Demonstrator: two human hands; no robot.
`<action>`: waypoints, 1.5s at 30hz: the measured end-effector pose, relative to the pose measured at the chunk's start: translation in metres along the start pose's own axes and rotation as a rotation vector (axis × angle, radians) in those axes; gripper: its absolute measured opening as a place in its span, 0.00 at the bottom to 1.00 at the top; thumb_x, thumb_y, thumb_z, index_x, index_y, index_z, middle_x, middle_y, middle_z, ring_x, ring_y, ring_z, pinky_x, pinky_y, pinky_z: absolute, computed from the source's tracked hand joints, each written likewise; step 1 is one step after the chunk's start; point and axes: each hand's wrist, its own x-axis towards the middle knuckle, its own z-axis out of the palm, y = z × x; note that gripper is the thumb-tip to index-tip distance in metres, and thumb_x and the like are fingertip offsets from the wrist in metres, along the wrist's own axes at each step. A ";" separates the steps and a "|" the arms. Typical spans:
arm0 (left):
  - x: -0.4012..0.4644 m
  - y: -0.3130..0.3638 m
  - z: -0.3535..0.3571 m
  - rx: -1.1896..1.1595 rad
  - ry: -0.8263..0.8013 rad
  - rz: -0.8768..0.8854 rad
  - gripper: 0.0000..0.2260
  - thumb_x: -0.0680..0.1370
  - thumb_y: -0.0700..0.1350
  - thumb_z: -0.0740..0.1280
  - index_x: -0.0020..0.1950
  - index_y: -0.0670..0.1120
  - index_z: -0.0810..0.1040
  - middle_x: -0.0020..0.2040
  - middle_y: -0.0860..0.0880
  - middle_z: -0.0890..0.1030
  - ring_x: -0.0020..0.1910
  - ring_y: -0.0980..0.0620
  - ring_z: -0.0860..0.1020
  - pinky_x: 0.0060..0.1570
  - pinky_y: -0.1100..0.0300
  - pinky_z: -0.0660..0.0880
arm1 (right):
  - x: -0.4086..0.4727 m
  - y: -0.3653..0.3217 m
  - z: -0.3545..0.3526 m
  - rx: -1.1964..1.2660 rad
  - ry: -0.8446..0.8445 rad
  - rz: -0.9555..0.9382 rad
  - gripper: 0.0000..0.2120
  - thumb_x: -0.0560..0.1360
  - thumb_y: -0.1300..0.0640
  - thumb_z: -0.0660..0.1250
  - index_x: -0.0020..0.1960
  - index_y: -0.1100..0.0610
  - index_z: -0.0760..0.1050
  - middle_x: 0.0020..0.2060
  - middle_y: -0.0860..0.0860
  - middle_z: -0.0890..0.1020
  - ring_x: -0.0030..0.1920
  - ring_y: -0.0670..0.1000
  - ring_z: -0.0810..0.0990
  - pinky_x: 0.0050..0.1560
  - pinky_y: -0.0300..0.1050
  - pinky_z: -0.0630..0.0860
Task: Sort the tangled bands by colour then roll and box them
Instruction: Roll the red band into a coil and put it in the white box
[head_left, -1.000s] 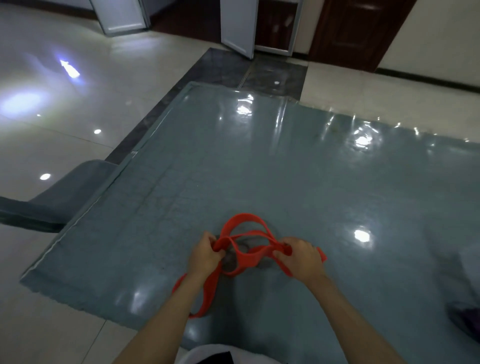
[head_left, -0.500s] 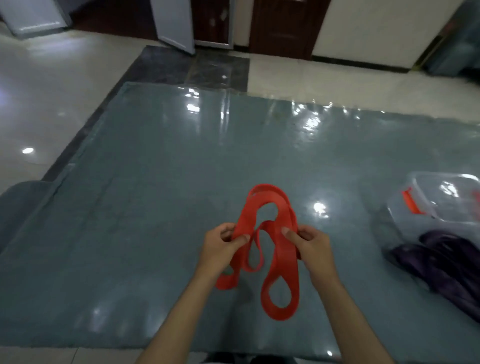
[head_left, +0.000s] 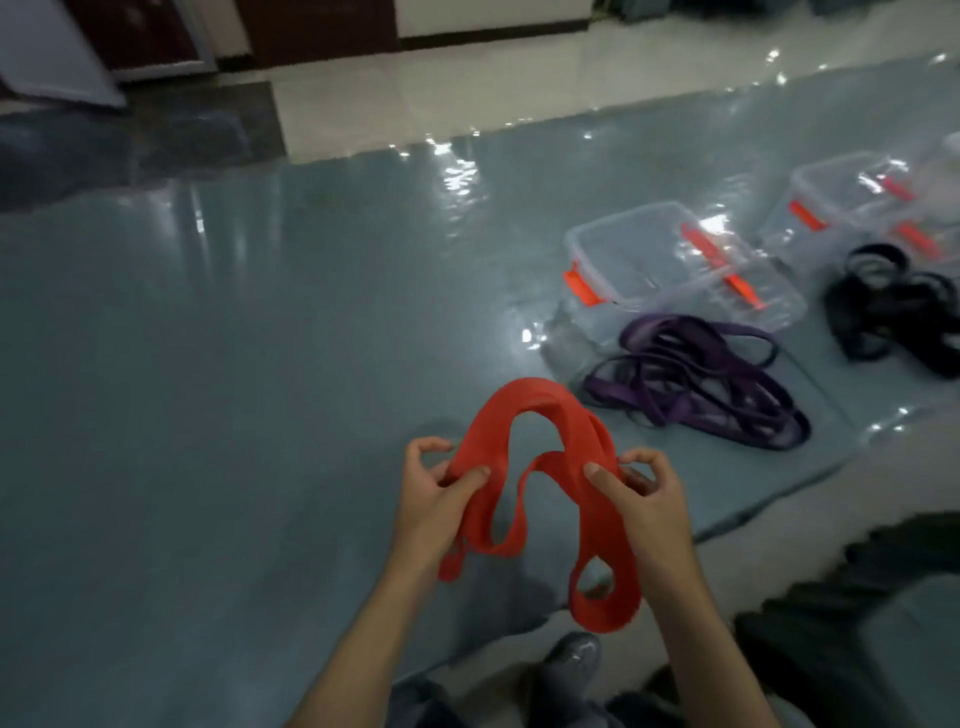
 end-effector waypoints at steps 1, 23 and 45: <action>-0.001 -0.001 0.021 0.013 -0.020 0.018 0.20 0.78 0.33 0.74 0.54 0.53 0.68 0.37 0.48 0.86 0.30 0.52 0.80 0.30 0.60 0.78 | 0.006 -0.002 -0.020 0.021 0.017 0.004 0.21 0.61 0.46 0.84 0.47 0.46 0.76 0.41 0.60 0.86 0.40 0.56 0.85 0.44 0.54 0.82; 0.006 -0.025 0.453 0.072 -0.355 0.119 0.15 0.77 0.32 0.74 0.53 0.49 0.74 0.41 0.45 0.87 0.34 0.53 0.82 0.35 0.62 0.79 | 0.150 -0.039 -0.372 0.376 0.378 -0.063 0.14 0.74 0.64 0.78 0.51 0.55 0.74 0.45 0.63 0.87 0.37 0.57 0.83 0.35 0.46 0.81; 0.134 -0.039 0.867 0.049 -0.423 0.023 0.15 0.71 0.44 0.76 0.53 0.51 0.74 0.43 0.46 0.87 0.38 0.50 0.81 0.37 0.59 0.80 | 0.444 -0.125 -0.656 0.244 0.426 -0.124 0.18 0.64 0.47 0.83 0.48 0.45 0.78 0.45 0.56 0.89 0.39 0.51 0.87 0.36 0.42 0.82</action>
